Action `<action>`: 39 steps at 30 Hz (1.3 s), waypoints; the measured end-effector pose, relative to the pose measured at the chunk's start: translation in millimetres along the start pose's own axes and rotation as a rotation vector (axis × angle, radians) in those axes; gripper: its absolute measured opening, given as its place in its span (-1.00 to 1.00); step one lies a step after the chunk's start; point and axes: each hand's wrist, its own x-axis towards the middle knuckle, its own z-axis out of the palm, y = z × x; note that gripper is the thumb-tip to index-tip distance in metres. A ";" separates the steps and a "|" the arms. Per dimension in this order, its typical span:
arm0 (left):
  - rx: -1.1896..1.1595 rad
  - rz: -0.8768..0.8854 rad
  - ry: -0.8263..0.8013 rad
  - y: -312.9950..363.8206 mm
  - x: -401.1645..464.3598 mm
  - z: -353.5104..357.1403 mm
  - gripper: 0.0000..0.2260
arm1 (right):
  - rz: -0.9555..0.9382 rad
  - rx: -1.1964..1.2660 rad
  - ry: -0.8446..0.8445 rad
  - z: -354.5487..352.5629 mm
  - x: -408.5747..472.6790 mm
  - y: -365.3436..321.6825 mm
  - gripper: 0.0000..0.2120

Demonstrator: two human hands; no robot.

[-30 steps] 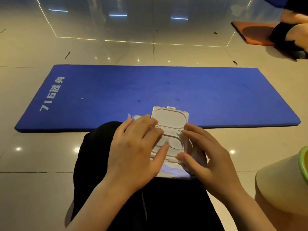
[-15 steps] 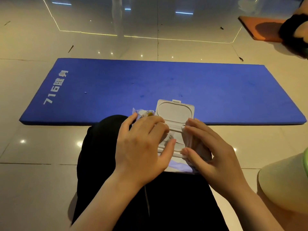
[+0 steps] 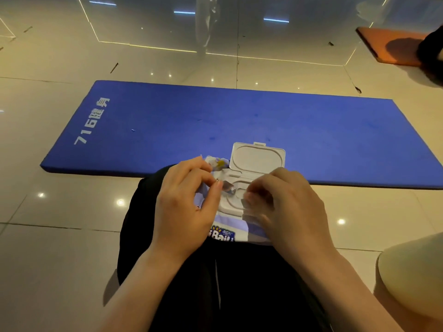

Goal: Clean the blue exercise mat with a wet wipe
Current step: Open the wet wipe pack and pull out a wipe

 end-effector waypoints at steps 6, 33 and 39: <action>0.017 0.017 0.007 -0.6 0.7 -1.5 -0.78 | -0.114 -0.286 0.001 -0.6 11.0 -18.4 -0.57; -0.039 0.006 0.046 -3.7 -4.6 0.7 -0.79 | -0.030 0.229 -0.001 -17.8 -8.6 -0.4 -0.80; -0.043 0.016 0.053 -2.5 -3.4 3.0 -0.79 | -0.069 0.267 0.056 -17.3 -6.1 7.4 -0.89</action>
